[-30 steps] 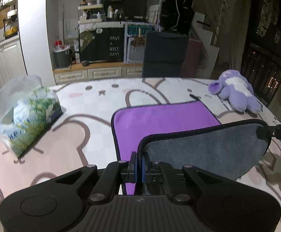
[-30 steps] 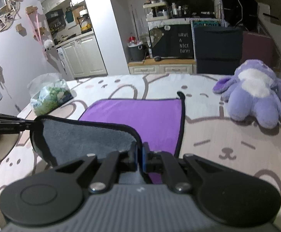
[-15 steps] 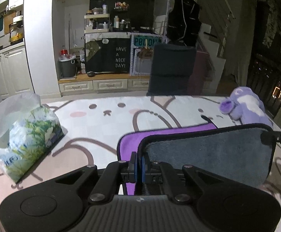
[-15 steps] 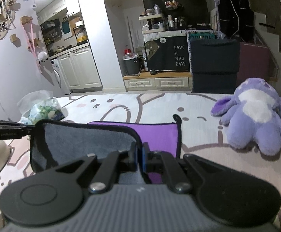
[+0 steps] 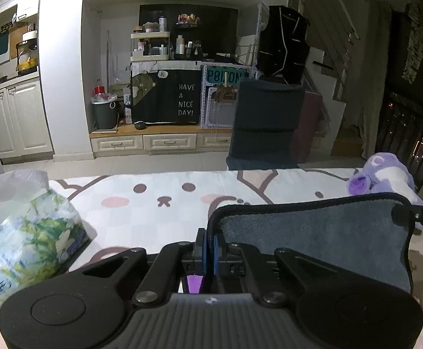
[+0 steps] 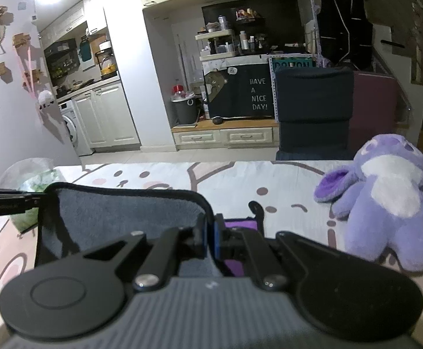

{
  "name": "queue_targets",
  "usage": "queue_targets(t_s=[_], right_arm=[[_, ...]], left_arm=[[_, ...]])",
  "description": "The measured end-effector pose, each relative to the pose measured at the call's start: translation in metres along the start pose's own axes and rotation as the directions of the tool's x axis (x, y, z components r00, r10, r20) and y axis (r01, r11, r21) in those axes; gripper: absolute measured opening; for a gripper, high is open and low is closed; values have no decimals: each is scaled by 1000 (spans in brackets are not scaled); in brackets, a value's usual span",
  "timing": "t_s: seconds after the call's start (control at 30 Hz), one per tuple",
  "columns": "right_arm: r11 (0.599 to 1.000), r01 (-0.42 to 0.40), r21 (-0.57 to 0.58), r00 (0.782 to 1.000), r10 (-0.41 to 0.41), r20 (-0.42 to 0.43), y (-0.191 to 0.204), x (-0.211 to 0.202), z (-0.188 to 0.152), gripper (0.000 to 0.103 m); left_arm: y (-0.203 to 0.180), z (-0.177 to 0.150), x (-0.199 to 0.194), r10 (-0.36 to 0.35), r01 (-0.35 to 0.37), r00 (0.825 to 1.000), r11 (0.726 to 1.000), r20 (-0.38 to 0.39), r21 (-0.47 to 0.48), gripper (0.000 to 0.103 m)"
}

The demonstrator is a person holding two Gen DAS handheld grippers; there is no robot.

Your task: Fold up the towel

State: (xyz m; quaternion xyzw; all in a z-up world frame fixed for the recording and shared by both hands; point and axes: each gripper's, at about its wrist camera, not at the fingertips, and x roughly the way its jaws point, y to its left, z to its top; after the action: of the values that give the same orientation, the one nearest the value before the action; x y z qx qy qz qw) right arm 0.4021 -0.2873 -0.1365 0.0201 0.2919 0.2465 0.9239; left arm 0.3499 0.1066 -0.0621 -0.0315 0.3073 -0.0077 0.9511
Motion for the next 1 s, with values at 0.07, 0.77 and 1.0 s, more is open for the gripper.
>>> queue_targets(t_s=[0.07, 0.77, 1.0], right_arm=[[1000, 9, -5, 1000, -9, -1, -1, 8, 3, 6], [997, 81, -15, 991, -82, -109, -3, 95, 3, 6], [992, 121, -41, 985, -125, -118, -7, 106, -5, 7]], left_arm=[[0, 2, 9, 8, -8, 1000, 1000, 2, 9, 5], [14, -13, 96, 41, -44, 993, 999, -107, -27, 5], [13, -19, 107, 48, -51, 990, 999, -129, -18, 5]])
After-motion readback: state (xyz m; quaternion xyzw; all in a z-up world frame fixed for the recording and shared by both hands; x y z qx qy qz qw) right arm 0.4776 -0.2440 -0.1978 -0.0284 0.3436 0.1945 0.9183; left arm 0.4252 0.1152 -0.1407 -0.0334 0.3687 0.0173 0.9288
